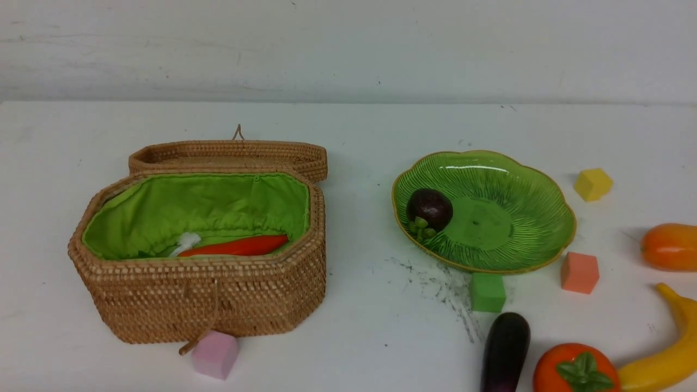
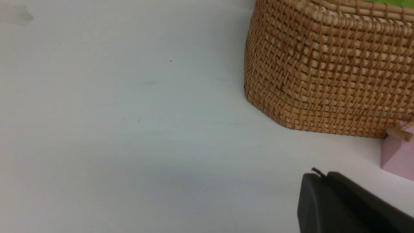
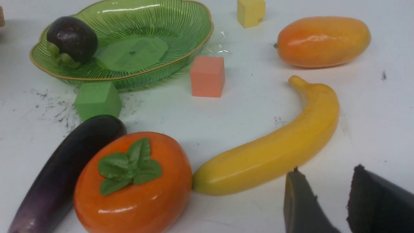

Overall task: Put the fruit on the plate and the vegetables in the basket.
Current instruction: Use the right arm to grab a mango and put it into the right plate

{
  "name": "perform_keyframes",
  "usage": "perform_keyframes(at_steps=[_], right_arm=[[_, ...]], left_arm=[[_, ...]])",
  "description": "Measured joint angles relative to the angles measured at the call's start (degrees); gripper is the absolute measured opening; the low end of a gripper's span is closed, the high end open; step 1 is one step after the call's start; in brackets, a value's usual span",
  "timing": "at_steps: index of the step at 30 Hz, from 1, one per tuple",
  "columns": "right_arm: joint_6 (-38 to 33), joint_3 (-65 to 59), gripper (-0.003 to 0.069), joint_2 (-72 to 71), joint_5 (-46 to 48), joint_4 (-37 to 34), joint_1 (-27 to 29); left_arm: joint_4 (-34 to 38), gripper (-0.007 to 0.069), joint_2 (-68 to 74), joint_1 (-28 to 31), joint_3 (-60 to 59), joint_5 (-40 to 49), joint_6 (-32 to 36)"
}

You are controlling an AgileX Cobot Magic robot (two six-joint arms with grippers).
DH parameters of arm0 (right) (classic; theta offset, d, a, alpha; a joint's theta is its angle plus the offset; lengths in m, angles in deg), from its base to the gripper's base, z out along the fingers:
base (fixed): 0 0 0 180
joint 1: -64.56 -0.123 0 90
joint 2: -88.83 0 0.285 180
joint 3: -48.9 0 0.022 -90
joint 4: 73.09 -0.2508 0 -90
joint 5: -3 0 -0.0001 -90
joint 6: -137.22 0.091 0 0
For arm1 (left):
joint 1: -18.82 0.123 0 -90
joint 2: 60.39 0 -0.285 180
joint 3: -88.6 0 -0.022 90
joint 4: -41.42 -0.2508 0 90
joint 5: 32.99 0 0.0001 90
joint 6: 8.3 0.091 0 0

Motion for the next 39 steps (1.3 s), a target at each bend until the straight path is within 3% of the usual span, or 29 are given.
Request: perform_keyframes(at_steps=[39], right_arm=[[0.0,0.0,0.0244,0.0,0.0,0.0,0.0]], left_arm=[[0.1,0.0054,0.0,0.0,0.0,0.0,0.0]])
